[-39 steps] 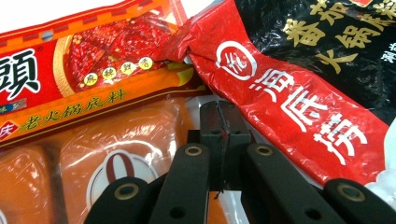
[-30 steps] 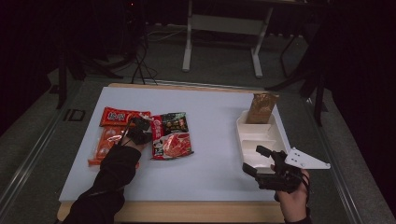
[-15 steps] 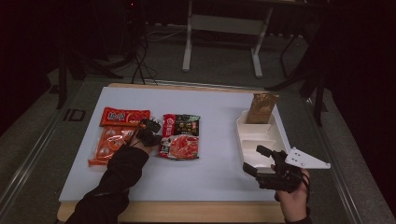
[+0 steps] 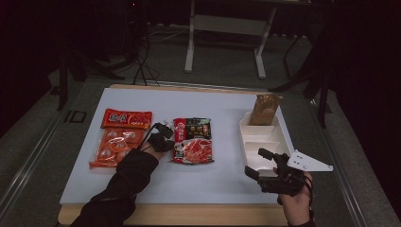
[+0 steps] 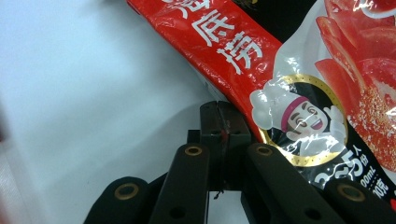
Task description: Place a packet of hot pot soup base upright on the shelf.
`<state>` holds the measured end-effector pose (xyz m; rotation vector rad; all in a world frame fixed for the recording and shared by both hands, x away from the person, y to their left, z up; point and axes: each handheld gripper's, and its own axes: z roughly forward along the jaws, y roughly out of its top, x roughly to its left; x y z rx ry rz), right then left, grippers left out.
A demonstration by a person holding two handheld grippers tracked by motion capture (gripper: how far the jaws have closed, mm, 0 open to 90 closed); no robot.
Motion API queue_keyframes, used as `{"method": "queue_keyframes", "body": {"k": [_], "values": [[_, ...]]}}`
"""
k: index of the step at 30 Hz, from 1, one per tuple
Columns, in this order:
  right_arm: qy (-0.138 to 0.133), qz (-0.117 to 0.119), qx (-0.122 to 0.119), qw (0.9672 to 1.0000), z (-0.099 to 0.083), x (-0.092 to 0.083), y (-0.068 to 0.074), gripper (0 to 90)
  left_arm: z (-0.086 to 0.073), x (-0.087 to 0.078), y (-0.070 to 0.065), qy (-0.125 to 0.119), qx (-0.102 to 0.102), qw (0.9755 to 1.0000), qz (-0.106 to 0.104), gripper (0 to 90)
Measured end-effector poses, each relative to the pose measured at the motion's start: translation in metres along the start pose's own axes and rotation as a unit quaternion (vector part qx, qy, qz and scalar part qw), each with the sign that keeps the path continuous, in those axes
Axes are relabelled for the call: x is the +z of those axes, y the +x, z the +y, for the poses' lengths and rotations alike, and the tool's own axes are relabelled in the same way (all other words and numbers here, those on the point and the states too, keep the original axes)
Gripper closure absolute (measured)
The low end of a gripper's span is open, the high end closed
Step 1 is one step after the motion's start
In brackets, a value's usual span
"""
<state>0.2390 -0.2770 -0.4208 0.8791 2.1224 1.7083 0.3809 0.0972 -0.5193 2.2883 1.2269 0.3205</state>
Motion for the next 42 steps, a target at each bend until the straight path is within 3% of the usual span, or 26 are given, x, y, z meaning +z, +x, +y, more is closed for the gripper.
{"method": "queue_keyframes", "body": {"k": [13, 20, 27, 29, 31, 34, 42], "values": [[0.003, 0.002, 0.001, 1.0, -0.001, 0.0, 0.0, 14.6, 0.011, 0.009, -0.019, -0.004, 0.015, 0.9997, -0.016, 90.0], [0.008, 0.001, -0.001, 1.0, -0.002, 0.0, 0.0, 14.6, 0.013, 0.011, -0.017, -0.002, 0.013, 0.9995, -0.028, 90.0], [0.006, -0.006, -0.004, 1.0, -0.003, -0.001, -0.002, 14.6, 0.013, -0.003, -0.011, -0.022, 0.003, 0.9993, -0.03, 89.6], [0.006, -0.007, -0.004, 0.9999, -0.003, -0.001, -0.002, 14.6, 0.017, -0.014, -0.007, -0.034, -0.003, 0.9987, -0.038, 89.5], [0.007, -0.011, -0.008, 0.9999, -0.003, -0.001, -0.001, 14.6, 0.019, -0.02, -0.006, -0.049, -0.007, 0.9973, -0.054, 85.9], [0.007, -0.013, -0.012, 0.9998, -0.003, 0.0, -0.001, 14.5, 0.023, -0.025, -0.005, -0.061, -0.009, 0.9962, -0.061, 81.3], [0.011, -0.014, -0.018, 0.9997, -0.004, 0.001, 0.0, 14.5, 0.033, -0.023, -0.005, -0.071, -0.011, 0.9954, -0.063, 64.8]]}}
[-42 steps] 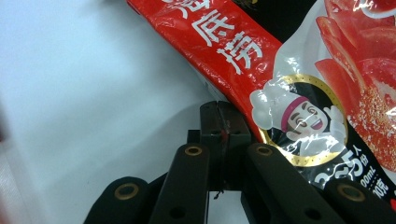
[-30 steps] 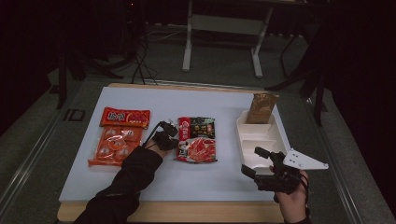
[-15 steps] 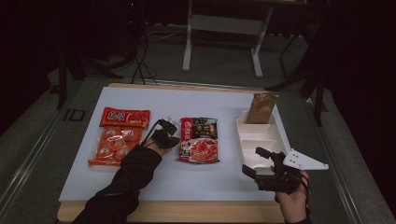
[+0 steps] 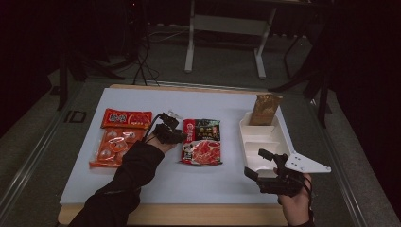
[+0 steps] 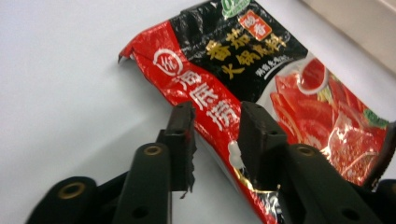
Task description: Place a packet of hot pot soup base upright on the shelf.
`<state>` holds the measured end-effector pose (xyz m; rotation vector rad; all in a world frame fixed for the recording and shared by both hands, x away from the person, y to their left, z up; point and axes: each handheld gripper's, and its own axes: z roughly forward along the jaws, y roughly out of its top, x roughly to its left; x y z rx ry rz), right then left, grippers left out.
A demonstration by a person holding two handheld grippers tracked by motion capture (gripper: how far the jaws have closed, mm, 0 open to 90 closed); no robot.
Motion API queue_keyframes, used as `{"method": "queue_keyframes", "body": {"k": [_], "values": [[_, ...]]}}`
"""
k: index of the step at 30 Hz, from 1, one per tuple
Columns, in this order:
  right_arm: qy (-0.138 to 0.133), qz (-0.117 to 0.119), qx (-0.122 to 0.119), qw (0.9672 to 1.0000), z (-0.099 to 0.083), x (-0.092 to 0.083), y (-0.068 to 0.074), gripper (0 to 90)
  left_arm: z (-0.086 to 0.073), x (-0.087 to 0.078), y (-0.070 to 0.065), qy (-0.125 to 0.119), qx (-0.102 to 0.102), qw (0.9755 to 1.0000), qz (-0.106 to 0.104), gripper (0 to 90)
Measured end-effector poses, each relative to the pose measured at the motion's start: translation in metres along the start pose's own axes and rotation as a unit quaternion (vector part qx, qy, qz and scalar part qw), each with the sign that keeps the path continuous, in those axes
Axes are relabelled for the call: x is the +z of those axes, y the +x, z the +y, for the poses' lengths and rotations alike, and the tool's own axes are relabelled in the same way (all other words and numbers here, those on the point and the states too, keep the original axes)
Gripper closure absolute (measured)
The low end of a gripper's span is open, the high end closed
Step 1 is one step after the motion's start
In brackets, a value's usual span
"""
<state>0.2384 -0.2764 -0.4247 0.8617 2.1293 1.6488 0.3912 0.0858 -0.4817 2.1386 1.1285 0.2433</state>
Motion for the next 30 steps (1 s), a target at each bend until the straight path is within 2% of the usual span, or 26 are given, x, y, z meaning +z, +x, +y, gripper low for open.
{"method": "queue_keyframes", "body": {"k": [5, 12, 16, 19, 23, 24, 30], "values": [[0.0, 0.001, -0.002, 1.0, -0.001, 0.0, -0.001, 14.6, 0.006, 0.003, 0.009, -0.01, -0.017, 0.9998, -0.006, 56.8], [0.003, 0.003, -0.003, 1.0, -0.001, 0.001, -0.001, 14.6, 0.016, 0.011, 0.017, -0.019, -0.022, 0.9994, 0.016, 56.8], [0.004, 0.003, -0.003, 1.0, -0.002, 0.002, -0.001, 14.6, 0.02, 0.022, 0.021, -0.011, -0.03, 0.9991, 0.026, 56.7], [0.005, 0.004, -0.003, 1.0, -0.002, 0.002, -0.001, 14.6, 0.02, 0.028, 0.023, -0.007, -0.035, 0.999, 0.026, 56.7], [0.008, 0.006, -0.003, 0.9999, -0.003, 0.003, -0.001, 14.5, 0.021, 0.042, 0.028, -0.01, -0.065, 0.9976, 0.02, 56.7], [0.008, 0.006, -0.003, 0.9999, -0.003, 0.003, -0.001, 14.5, 0.021, 0.042, 0.028, -0.01, -0.065, 0.9976, 0.02, 56.7], [0.01, 0.007, -0.004, 0.9999, -0.004, 0.003, -0.001, 14.6, 0.025, 0.06, 0.031, -0.003, -0.082, 0.9958, 0.04, 56.7]]}}
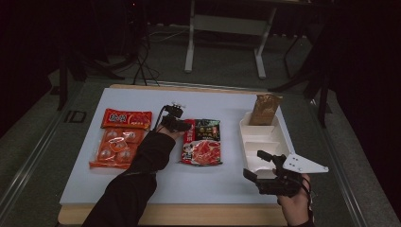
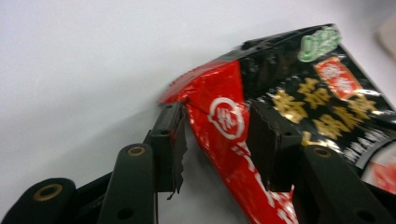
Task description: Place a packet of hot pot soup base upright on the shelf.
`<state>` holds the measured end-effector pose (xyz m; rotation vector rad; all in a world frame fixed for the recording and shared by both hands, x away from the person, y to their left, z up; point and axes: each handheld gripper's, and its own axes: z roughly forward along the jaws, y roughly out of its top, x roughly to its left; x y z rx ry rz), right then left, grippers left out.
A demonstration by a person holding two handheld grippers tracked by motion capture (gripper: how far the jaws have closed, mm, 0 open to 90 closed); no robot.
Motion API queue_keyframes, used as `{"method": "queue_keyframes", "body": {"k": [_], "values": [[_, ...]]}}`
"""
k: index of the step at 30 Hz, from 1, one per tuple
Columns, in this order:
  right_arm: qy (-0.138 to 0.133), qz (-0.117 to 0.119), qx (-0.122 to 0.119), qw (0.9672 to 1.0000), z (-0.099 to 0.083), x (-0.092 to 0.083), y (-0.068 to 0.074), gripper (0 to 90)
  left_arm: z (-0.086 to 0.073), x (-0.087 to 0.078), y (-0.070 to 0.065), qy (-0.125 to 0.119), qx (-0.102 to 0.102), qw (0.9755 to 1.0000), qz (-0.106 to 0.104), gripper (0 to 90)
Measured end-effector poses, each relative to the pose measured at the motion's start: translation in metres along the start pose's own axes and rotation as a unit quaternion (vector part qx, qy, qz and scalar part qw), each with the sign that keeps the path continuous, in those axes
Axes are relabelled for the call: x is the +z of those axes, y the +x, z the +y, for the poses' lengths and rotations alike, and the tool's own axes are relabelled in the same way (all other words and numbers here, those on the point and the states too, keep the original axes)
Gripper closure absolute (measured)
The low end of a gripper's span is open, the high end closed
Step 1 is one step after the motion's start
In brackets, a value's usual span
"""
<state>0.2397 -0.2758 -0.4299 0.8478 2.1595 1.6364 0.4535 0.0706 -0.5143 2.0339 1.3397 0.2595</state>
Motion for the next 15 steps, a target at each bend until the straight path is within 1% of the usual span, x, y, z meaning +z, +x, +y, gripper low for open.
{"method": "queue_keyframes", "body": {"k": [1, 2, 4, 6, 8, 9, 11, 13, 14, 15], "values": [[0.0, 0.0, 0.0, 1.0, -0.0002, -0.0001, -0.0003, 14.6, 0.0002, 0.002, -0.0002, -0.003, -0.001, 1.0, 0.004, 56.8], [0.0, 0.0, 0.001, 1.0, -0.0005, -0.0002, -0.0007, 14.6, 0.0007, 0.0035, -0.0001, -0.001, 0.001, 1.0, 0.006, 56.8], [0.001, 0.0, 0.001, 1.0, -0.0009, -0.0005, -0.001, 14.6, 0.0019, 0.0049, 0.0004, -0.005, -0.001, 1.0, 0.004, 57.1], [0.001, 0.002, 0.001, 1.0, -0.0012, -0.0006, -0.0014, 14.5, 0.0026, 0.0067, 0.0001, 0.0, 0.006, 0.9999, 0.01, 57.0], [0.001, 0.001, 0.0, 1.0, -0.0012, -0.0008, -0.0012, 14.6, 0.0027, 0.0071, -0.0004, 0.0, 0.001, 0.9999, 0.013, 57.1], [0.0, 0.001, 0.0, 1.0, -0.0011, -0.0011, -0.001, 14.6, 0.0027, 0.0076, -0.0015, 0.002, 0.001, 0.9999, 0.016, 56.9], [0.0, 0.001, 0.0, 1.0, -0.0008, -0.0013, -0.0009, 14.5, 0.0029, 0.0064, -0.0033, -0.003, 0.008, 0.9997, 0.025, 56.9], [0.0, 0.001, 0.0, 1.0, -0.0007, -0.0014, -0.001, 14.5, 0.0029, 0.0064, -0.0033, -0.003, 0.008, 0.9997, 0.025, 56.4], [0.0, 0.002, 0.0, 1.0, -0.0007, -0.0013, -0.0009, 14.6, 0.0029, 0.0041, -0.0044, -0.008, 0.008, 0.9994, 0.034, 52.5], [0.0, 0.002, 0.0, 1.0, -0.0007, -0.0012, -0.0008, 14.6, 0.0026, 0.0037, -0.0045, -0.01, 0.007, 0.9992, 0.039, 52.5]]}}
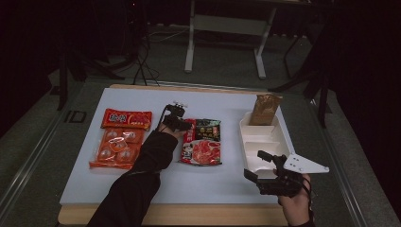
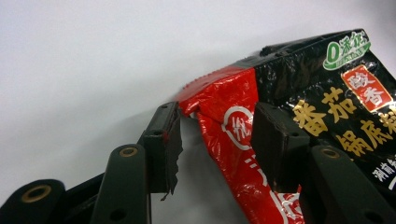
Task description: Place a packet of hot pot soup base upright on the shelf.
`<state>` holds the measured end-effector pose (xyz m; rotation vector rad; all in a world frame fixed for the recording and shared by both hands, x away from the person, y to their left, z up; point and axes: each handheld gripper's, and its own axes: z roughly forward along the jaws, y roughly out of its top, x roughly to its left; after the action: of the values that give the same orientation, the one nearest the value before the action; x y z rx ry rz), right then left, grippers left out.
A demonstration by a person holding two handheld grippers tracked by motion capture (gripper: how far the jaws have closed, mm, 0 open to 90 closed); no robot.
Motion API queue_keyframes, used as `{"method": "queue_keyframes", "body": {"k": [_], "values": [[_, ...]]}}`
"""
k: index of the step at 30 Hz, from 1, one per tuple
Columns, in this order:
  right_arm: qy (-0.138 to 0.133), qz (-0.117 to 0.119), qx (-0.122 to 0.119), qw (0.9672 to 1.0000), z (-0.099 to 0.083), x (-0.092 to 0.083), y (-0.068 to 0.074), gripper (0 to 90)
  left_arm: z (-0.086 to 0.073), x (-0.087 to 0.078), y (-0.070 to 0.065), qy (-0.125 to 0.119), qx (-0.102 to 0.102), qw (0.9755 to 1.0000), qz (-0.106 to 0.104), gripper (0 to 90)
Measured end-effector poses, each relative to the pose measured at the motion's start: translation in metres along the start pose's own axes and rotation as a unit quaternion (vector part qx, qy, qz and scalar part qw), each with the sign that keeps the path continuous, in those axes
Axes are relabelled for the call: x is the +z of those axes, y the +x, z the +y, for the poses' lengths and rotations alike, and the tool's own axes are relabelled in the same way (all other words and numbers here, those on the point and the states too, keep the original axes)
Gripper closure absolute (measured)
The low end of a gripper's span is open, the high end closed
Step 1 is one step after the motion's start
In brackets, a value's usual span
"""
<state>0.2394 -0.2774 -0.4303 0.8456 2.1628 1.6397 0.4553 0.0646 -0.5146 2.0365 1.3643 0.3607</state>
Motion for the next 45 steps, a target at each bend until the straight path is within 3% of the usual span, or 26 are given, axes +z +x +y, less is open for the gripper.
{"method": "queue_keyframes", "body": {"k": [4, 6, 11, 15, 17, 18, 19, 27, 35, 41, 45], "values": [[0.003, 0.002, 0.0, 1.0, 0.0, 0.001, 0.0, 14.5, -0.001, 0.006, 0.001, 0.019, -0.003, 0.9998, 0.002, 49.4], [0.003, 0.004, -0.001, 1.0, 0.0, 0.002, 0.001, 14.6, -0.002, 0.01, 0.001, 0.021, -0.016, 0.9995, -0.02, 46.7], [0.004, 0.007, 0.0, 1.0, -0.001, 0.002, 0.0, 14.6, -0.001, 0.014, -0.002, 0.022, -0.013, 0.9995, -0.018, 50.3], [0.005, 0.01, -0.003, 0.9999, -0.001, 0.002, 0.001, 14.6, -0.004, 0.021, -0.003, 0.023, -0.025, 0.999, -0.03, 61.6], [0.004, 0.012, -0.002, 0.9999, -0.001, 0.002, 0.0, 14.6, -0.006, 0.021, -0.007, 0.015, -0.014, 0.9995, -0.024, 65.5], [0.005, 0.012, -0.003, 0.9999, -0.001, 0.002, 0.0, 14.6, -0.007, 0.021, -0.007, 0.016, 0.002, 0.9998, -0.01, 74.8], [0.005, 0.012, -0.002, 0.9999, -0.001, 0.002, 0.0, 14.6, -0.006, 0.022, -0.008, 0.015, 0.002, 0.9998, -0.012, 79.1], [0.006, 0.012, -0.002, 0.9999, -0.002, 0.003, 0.0, 14.6, -0.003, 0.017, -0.013, 0.012, 0.01, 0.9998, -0.01, 87.7], [0.002, 0.005, 0.0, 1.0, -0.001, 0.001, -0.001, 14.6, -0.001, -0.007, -0.011, -0.027, 0.021, 0.9986, -0.041, 88.0], [-0.004, -0.002, 0.0, 1.0, 0.001, 0.0, -0.001, 14.6, -0.001, -0.022, -0.012, -0.053, 0.005, 0.9968, -0.059, 88.6], [-0.006, -0.005, -0.004, 1.0, 0.001, 0.0, 0.0, 14.6, -0.001, -0.032, -0.018, -0.075, 0.009, 0.9952, -0.062, 88.7]]}}
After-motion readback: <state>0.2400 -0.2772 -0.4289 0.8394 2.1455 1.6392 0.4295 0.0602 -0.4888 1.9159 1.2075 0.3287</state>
